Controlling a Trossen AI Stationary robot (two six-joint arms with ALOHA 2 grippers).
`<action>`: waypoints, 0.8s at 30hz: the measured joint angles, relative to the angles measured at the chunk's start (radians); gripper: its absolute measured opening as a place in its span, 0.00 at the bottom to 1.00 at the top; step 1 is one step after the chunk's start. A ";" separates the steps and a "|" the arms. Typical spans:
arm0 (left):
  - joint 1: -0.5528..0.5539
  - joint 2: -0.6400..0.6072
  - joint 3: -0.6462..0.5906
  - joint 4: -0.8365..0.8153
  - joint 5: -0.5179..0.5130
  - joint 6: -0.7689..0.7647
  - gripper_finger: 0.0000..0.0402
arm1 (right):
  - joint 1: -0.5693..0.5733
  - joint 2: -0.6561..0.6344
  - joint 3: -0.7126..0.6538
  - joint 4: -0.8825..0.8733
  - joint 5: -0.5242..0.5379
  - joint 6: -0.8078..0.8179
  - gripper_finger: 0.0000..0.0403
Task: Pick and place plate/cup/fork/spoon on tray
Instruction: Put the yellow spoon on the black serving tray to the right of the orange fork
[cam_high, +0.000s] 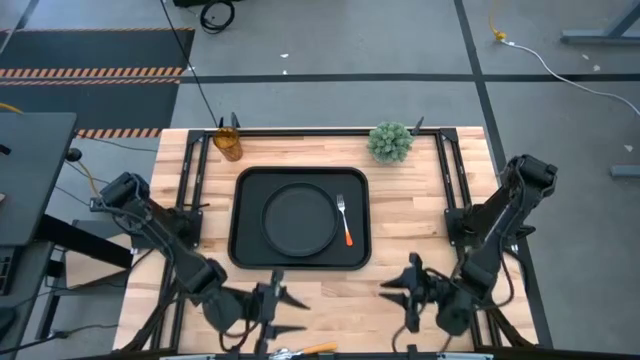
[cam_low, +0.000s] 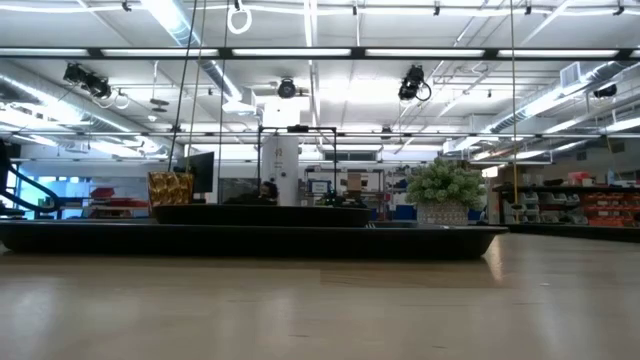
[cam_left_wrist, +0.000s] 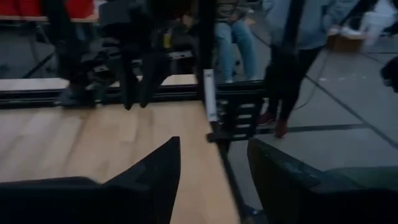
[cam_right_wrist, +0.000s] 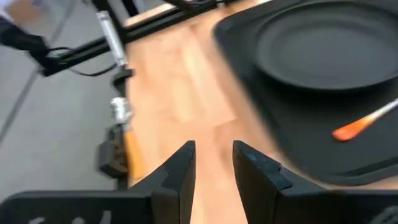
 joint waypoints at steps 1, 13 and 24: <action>-0.013 0.011 0.000 0.018 0.000 0.002 0.48 | 0.018 0.013 0.000 0.020 0.006 0.006 0.28; -0.078 0.148 0.000 0.151 0.001 -0.047 0.48 | 0.141 0.160 0.000 0.384 -0.033 0.032 0.28; -0.025 0.166 0.000 0.196 -0.001 -0.052 0.48 | 0.160 0.208 0.000 0.338 -0.035 0.061 0.28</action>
